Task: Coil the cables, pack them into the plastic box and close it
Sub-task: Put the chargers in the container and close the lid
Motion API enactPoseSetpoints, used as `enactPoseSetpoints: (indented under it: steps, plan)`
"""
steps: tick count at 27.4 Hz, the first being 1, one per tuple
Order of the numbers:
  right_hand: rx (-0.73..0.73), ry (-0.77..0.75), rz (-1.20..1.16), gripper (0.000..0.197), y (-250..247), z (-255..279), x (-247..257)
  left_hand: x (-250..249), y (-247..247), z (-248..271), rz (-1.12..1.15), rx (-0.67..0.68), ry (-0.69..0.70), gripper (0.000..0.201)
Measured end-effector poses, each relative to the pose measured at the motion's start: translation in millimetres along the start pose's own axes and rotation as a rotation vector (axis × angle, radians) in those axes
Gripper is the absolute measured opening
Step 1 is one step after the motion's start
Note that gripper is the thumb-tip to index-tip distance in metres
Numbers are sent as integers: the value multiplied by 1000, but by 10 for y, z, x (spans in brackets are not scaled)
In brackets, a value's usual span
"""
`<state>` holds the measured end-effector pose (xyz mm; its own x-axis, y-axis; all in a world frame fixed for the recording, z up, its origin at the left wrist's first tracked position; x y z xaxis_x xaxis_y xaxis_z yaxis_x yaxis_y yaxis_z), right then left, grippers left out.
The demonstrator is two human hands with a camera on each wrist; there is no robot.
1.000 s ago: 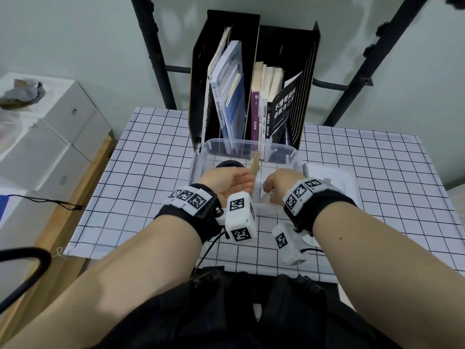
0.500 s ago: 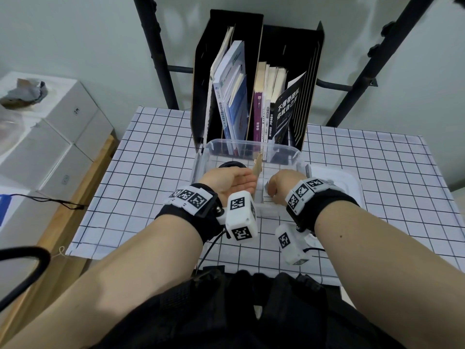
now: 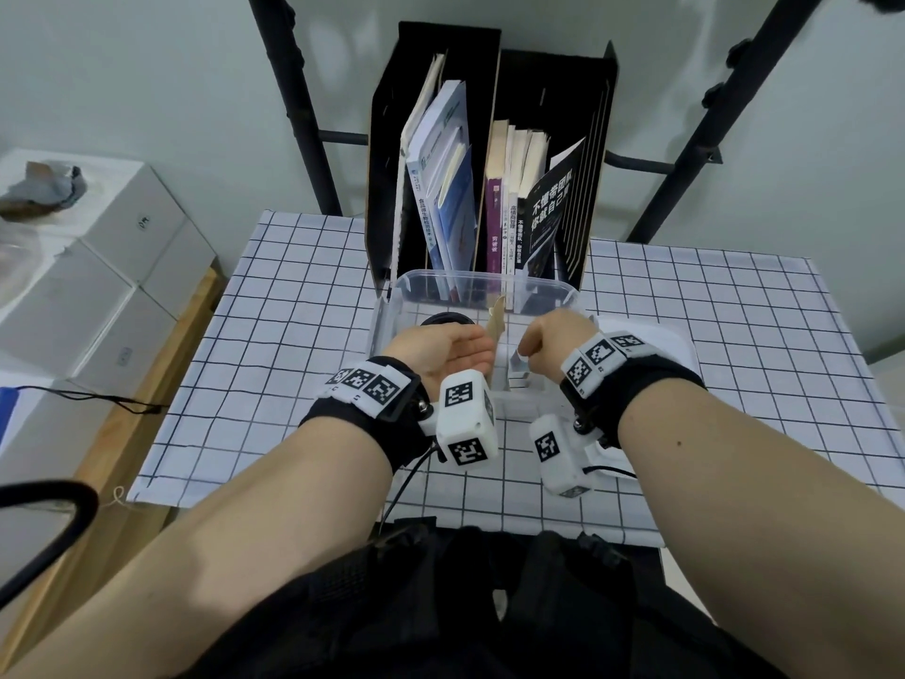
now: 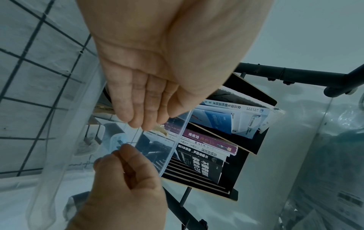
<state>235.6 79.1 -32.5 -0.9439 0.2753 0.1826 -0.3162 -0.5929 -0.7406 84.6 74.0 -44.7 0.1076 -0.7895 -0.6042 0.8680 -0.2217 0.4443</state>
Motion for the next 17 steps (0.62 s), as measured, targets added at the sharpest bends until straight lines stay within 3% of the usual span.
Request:
enactPoseSetpoints:
  steps: [3, 8, 13, 17]
  plan:
    - [-159, -72, -119, 19, -69, 215, -48, -2, 29, 6, -16, -13, 7, 13]
    - [-272, -66, -452, 19, -195, 401, -293, -44, 205, -3, -52, 0, 33, 15]
    - [-412, 50, -879, 15, -223, 604, -810, -12, 572, -10, -92, 76, 34, 13]
    - [-393, 195, -1188, 10, -15, 707, -1349, 137, 875, -42, -156, 138, 7, 11]
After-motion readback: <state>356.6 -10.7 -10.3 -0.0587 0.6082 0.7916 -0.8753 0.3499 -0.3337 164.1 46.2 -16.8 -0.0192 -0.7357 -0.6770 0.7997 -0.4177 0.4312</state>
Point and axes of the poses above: each hand's wrist, its own z-axis away from the middle knuckle, its own y-axis out of the palm, x = y × z, the point moved 6 cm from there along -z, towards the middle knuckle, and after that the axes turned 10 degrees about x, right-handed, at the moved point
